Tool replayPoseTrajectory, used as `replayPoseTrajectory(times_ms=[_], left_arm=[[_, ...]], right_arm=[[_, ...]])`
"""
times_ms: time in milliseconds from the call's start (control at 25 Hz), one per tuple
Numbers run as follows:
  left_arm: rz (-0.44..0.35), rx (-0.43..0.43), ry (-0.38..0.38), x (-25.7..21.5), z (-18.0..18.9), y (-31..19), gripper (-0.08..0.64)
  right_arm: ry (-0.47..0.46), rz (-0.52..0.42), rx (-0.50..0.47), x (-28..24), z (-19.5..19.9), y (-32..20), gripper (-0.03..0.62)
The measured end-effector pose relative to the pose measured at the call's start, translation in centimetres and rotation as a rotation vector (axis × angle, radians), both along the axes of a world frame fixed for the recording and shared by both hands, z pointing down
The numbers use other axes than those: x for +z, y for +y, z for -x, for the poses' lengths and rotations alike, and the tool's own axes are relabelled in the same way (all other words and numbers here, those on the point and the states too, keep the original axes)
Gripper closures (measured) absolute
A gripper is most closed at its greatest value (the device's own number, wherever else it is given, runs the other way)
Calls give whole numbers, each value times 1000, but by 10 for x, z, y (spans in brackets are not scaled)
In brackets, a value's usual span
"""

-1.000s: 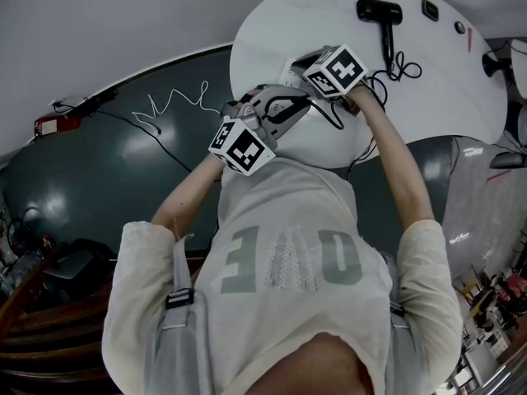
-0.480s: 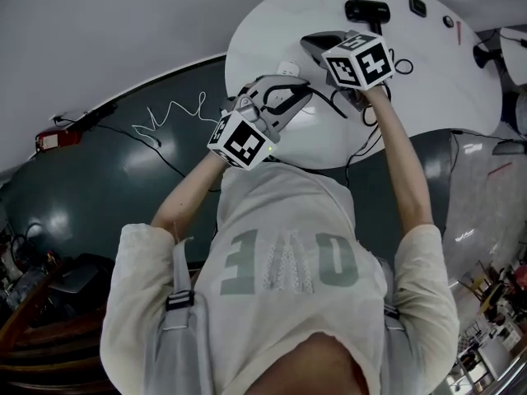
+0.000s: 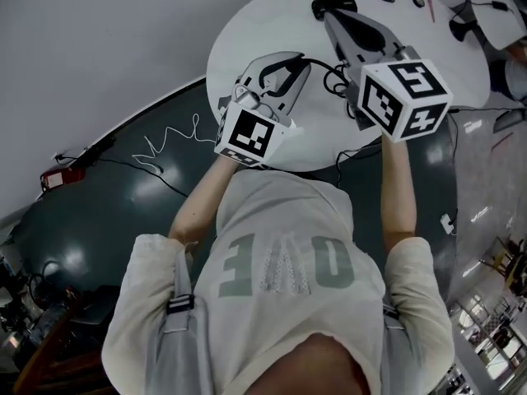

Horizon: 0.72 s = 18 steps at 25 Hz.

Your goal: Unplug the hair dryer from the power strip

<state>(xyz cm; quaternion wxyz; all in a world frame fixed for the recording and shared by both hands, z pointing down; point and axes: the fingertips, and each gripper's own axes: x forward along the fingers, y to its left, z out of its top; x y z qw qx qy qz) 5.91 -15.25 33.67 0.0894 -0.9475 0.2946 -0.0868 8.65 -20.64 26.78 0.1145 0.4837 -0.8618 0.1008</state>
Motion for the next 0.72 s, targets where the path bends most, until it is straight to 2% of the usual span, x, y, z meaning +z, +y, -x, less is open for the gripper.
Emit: replayPoseTrajectory(times_ms=[160, 360, 520, 720], left_arm=[[70, 16, 2, 14, -28, 3, 512], [185, 46, -10, 50, -62, 10, 512], [249, 33, -38, 78, -77, 10, 512], [326, 36, -120, 129, -88, 10, 512]], right_arm=[[-56, -84, 128, -23, -28, 33, 572], [-114, -105, 302, -11, -65, 74, 572], [-142, -45, 402, 26, -84, 100, 572], [-185, 45, 436, 61, -91, 118, 572]])
